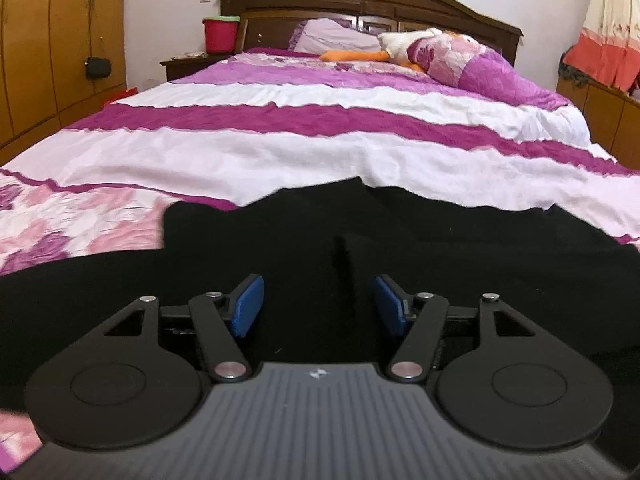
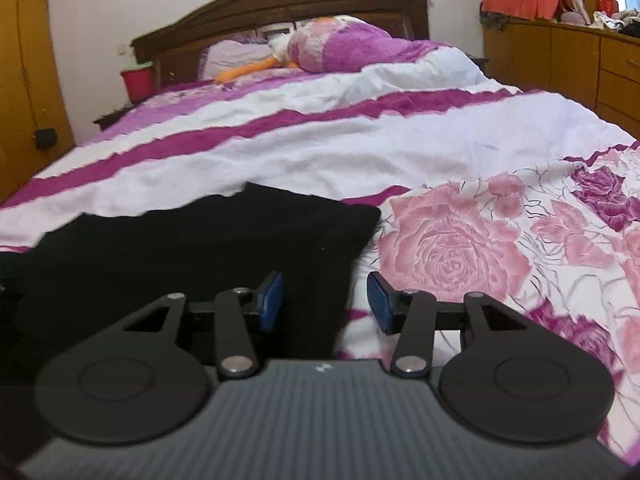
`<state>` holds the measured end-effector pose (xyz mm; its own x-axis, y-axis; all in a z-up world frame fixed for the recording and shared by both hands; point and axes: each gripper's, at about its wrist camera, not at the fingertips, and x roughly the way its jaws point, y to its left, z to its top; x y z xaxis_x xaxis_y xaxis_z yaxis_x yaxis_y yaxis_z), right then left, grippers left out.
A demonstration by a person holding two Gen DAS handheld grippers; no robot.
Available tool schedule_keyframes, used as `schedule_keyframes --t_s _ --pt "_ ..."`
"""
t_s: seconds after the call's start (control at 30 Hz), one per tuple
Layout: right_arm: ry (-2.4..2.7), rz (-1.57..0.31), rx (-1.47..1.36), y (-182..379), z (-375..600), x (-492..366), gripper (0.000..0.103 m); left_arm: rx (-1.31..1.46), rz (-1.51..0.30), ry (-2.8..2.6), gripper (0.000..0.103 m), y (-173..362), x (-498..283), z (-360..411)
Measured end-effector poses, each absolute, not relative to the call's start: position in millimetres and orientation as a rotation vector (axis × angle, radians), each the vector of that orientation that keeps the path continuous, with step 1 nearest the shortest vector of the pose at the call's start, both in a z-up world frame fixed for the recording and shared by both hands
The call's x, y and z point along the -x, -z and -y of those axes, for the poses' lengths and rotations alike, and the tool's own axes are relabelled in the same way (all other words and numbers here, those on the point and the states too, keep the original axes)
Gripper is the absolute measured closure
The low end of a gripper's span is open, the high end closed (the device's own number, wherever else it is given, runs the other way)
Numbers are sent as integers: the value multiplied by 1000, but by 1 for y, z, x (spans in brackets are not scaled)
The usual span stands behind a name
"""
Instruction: Fold small clothes
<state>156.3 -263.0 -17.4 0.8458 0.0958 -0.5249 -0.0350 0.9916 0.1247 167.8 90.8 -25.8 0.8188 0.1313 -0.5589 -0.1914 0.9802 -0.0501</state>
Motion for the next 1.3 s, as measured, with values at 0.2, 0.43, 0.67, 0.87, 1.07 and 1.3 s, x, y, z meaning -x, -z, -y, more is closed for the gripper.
schedule_keyframes --t_s 0.2,0.43,0.67,0.87,1.07,1.3 --pt "-123 -536 -147 -5 258 -108 54 165 -568 -197 32 1 -115 -107" --pt "-170 -545 -172 -12 254 -57 54 242 -567 -328 31 -7 -52 -129" --pt "-190 -550 -131 -8 249 -24 54 371 -551 -437 27 2 -6 -161" --pt "-187 -580 -85 6 244 -12 54 489 -557 -522 26 18 1 -186" --pt "-175 -634 -84 24 243 -14 54 622 -556 -563 26 36 -3 -211" --pt "-168 -644 -69 39 240 -13 49 578 -557 -585 21 43 -26 -222"
